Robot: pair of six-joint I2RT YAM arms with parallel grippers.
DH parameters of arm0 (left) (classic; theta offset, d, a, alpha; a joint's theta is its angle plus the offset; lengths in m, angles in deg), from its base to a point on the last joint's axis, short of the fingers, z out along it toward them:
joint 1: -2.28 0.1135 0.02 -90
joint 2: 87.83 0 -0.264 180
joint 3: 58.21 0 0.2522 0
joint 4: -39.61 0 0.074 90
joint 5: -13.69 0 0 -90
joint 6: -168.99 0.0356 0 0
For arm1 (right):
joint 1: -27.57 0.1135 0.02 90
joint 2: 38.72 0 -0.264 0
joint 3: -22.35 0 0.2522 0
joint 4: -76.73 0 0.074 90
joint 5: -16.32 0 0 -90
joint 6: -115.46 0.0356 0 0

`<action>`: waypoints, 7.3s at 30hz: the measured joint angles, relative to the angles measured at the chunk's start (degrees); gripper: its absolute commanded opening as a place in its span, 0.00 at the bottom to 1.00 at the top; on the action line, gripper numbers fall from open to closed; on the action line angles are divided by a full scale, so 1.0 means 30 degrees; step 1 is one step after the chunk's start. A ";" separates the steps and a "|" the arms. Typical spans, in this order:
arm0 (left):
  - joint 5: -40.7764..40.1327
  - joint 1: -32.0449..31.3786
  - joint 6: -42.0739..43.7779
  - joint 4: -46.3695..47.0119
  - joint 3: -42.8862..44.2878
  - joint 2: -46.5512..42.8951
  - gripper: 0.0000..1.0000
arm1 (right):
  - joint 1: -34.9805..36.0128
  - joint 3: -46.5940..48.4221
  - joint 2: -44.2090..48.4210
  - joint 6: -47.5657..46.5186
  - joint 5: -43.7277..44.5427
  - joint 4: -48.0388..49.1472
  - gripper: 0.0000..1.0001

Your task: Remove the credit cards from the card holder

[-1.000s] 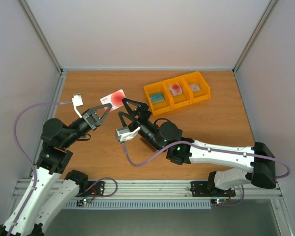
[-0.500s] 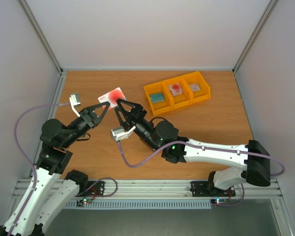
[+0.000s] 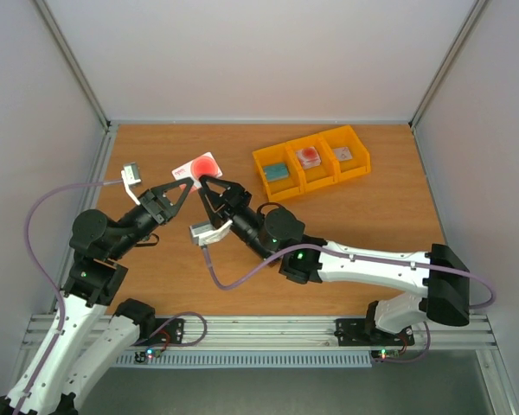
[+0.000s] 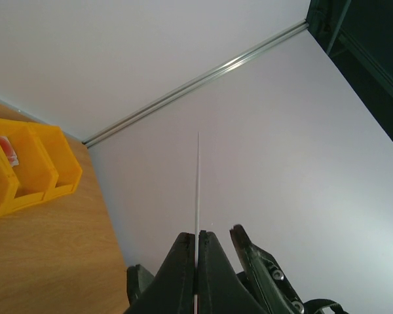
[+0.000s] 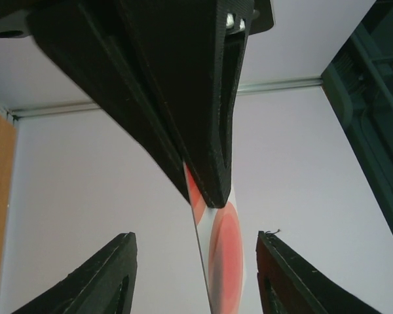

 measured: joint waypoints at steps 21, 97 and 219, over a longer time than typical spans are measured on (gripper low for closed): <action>-0.0408 0.0102 -0.0058 -0.0168 -0.0787 -0.0146 0.82 | -0.0634 0.1231 -0.1676 -0.0321 0.0466 -0.0138 0.01; -0.7249 0.4809 0.4801 -0.4306 -0.8976 -0.2484 0.99 | -1.9343 1.0593 -1.4141 0.1610 -0.9143 -1.4906 0.68; -0.2973 -0.7752 1.6575 -0.6819 -0.0248 0.4284 0.00 | -1.5103 -0.1217 0.9355 3.4432 -2.1434 -2.3248 0.58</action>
